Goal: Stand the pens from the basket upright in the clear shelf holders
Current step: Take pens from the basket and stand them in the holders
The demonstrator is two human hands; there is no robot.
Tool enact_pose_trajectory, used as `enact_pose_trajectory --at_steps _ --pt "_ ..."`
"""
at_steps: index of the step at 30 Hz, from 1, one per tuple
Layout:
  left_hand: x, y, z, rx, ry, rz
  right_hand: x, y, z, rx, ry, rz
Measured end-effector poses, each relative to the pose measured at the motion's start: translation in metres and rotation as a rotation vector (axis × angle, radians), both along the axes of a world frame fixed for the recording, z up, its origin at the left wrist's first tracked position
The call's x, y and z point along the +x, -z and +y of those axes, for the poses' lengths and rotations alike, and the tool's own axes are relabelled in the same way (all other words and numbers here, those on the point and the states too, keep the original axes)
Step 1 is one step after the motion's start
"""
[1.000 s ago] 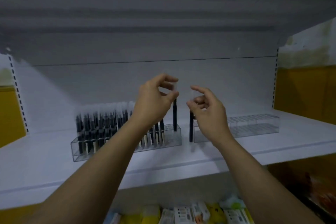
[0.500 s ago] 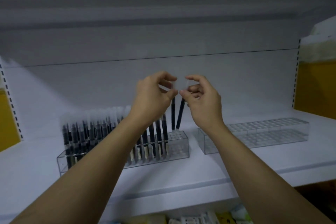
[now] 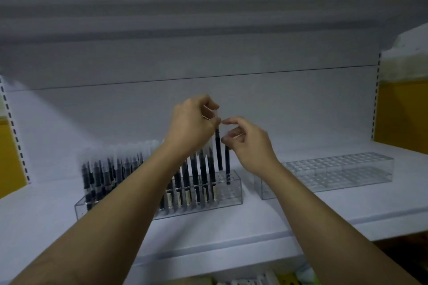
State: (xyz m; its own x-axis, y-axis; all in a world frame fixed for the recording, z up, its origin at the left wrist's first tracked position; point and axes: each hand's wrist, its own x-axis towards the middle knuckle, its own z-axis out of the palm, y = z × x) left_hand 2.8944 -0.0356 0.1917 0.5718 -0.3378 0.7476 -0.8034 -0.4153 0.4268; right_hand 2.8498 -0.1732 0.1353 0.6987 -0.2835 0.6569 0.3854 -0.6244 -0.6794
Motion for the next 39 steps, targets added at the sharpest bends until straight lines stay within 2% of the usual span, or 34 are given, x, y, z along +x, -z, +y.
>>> enact_pose_trajectory --at_steps 5,8,20,33,39 --pt "0.002 0.007 0.002 0.095 -0.013 0.068 -0.01 0.002 -0.002 -0.194 0.002 0.151" --pt "-0.001 0.004 0.003 0.053 -0.001 0.088 -0.016 0.007 0.001 -0.258 -0.015 0.23" --pt "-0.01 -0.003 0.015 0.001 0.017 0.09 -0.019 0.014 0.002 -0.222 -0.037 0.255" --pt "0.001 -0.005 -0.005 0.33 -0.075 0.266 -0.02 0.015 0.001 -0.207 -0.008 0.297" --pt "-0.001 0.001 0.0 0.371 -0.106 0.216 -0.027 0.011 0.006 -0.269 -0.014 0.353"
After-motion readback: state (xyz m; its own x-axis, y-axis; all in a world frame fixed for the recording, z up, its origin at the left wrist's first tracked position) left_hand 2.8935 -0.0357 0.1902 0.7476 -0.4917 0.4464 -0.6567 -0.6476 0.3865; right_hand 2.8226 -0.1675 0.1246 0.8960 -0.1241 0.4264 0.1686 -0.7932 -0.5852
